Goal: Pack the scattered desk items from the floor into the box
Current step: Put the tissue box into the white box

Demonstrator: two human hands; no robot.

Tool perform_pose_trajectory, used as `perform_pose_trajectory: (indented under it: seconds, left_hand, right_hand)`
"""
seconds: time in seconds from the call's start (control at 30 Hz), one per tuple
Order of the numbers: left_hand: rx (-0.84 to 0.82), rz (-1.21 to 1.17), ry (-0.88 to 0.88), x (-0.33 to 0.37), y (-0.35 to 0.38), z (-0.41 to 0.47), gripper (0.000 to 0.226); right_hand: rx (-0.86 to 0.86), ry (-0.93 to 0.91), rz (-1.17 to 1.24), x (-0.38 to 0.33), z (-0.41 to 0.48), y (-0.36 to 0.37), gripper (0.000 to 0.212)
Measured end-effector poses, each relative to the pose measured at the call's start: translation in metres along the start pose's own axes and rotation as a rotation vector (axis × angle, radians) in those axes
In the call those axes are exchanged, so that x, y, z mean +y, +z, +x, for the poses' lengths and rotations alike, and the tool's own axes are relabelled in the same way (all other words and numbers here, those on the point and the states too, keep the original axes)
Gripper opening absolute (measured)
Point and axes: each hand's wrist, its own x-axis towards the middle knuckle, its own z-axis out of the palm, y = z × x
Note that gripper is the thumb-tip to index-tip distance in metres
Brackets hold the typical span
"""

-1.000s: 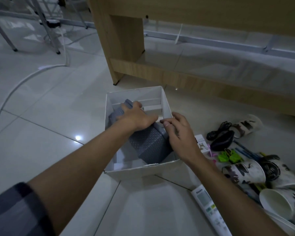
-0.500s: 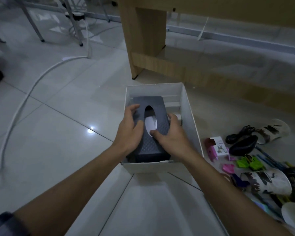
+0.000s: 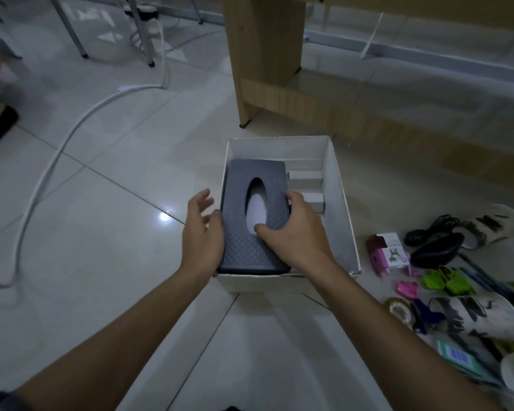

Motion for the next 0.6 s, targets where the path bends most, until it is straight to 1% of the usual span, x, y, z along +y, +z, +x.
perform_pose_trajectory:
  seconds: [0.03,0.07,0.1,0.13,0.2,0.3,0.4,0.5,0.6]
  left_hand:
    - [-0.071,-0.109,-0.179,0.0,0.002,0.001,0.029]
    - [-0.132,-0.181,-0.295,0.0,0.004,0.003,0.032]
    - [-0.179,-0.216,-0.345,-0.001,0.005,0.004,0.036]
    - [-0.213,-0.238,-0.351,0.0,0.005,0.005,0.038]
    - [-0.261,-0.215,-0.278,0.002,0.005,0.006,0.035]
    - [-0.282,-0.087,-0.165,-0.001,0.005,0.007,0.037]
    - [-0.293,-0.038,-0.121,-0.003,0.006,0.012,0.039]
    - [-0.343,-0.01,-0.06,-0.003,0.006,0.019,0.038]
    - [-0.408,0.077,-0.023,0.006,0.008,0.028,0.04]
  right_hand:
    - [-0.001,-0.015,-0.009,-0.001,-0.001,0.0,0.091]
    - [-0.005,-0.028,-0.004,0.0,-0.001,0.0,0.091]
    - [-0.016,-0.035,0.01,0.0,-0.002,0.0,0.091]
    - [-0.029,-0.037,0.031,0.001,-0.003,0.0,0.092]
    - [-0.045,-0.033,0.076,0.004,-0.004,-0.001,0.09]
    - [-0.059,-0.02,0.119,0.005,-0.003,-0.002,0.09]
    - [-0.112,-0.004,0.113,0.007,-0.003,0.0,0.091]
    - [-0.137,0.013,0.094,0.007,-0.005,0.0,0.09]
    - [-0.155,0.026,0.166,0.009,-0.01,-0.007,0.084]
